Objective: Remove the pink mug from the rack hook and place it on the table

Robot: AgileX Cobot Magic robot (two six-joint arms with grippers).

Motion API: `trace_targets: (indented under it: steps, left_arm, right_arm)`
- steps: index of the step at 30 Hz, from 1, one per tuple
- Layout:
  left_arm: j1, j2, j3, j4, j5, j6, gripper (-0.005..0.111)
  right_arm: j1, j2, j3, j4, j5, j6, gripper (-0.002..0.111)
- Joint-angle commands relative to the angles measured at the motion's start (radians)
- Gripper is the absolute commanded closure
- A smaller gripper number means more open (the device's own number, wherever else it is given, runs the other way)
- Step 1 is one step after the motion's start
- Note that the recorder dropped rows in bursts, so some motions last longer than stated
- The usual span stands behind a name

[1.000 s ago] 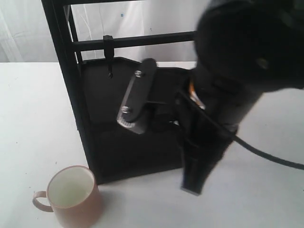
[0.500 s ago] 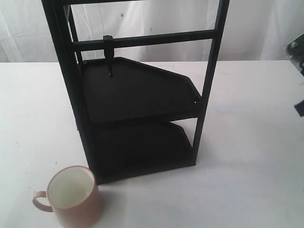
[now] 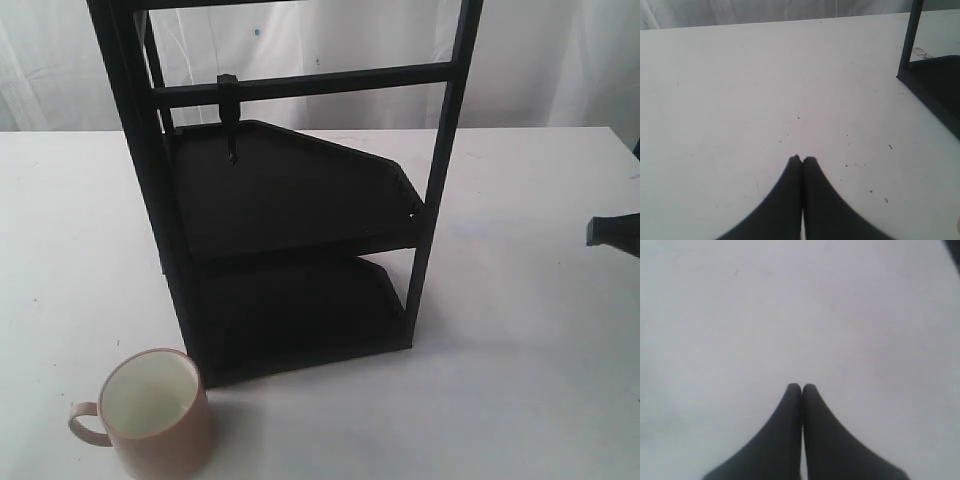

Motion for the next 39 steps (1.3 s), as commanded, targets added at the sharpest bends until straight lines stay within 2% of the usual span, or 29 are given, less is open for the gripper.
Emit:
trace_targets:
  steps: [1, 5, 9, 12, 17, 20, 27, 29, 35, 39]
  left_arm:
    - [-0.006, -0.004, 0.003, -0.009, -0.003, 0.0, 0.107]
    - [-0.006, -0.004, 0.003, -0.009, -0.003, 0.0, 0.107]
    - [-0.006, -0.004, 0.003, -0.009, -0.003, 0.0, 0.107]
    - [-0.006, -0.004, 0.003, -0.009, -0.003, 0.0, 0.107]
    - [-0.006, -0.004, 0.003, -0.009, -0.003, 0.0, 0.107]
    - [-0.006, -0.004, 0.003, -0.009, -0.003, 0.0, 0.107]
    - [-0.006, -0.004, 0.003, -0.009, -0.003, 0.0, 0.107]
    - [-0.006, -0.004, 0.003, -0.009, -0.003, 0.0, 0.107]
    - [-0.006, -0.004, 0.003, -0.009, -0.003, 0.0, 0.107]
    - [-0.006, -0.004, 0.003, -0.009, -0.003, 0.0, 0.107]
  right_arm:
    - [0.022, -0.057, -0.078, 0.314, 0.24, -0.525, 0.108]
    - [0.027, -0.17, -0.125, 0.37, 0.297, -0.552, 0.108]
    - [0.027, -0.367, -0.11, 0.37, 0.205, -0.545, 0.108]
    - [0.027, -0.546, -0.047, 0.368, 0.035, -0.552, 0.108]
    - [0.027, -0.866, 0.156, 0.362, -0.377, -0.673, 0.108]
    - [0.027, -0.999, 0.262, 0.356, -0.482, -0.709, 0.108]
    - [0.027, -1.023, 0.494, 0.408, -0.83, -0.671, 0.108]
    - [0.027, -1.0, 0.52, 0.459, -0.841, -0.638, 0.108]
    - [0.027, -0.991, 0.532, 0.459, -0.671, -0.637, 0.108]
    - [0.035, -0.994, 0.532, 0.459, -0.63, -0.637, 0.108]
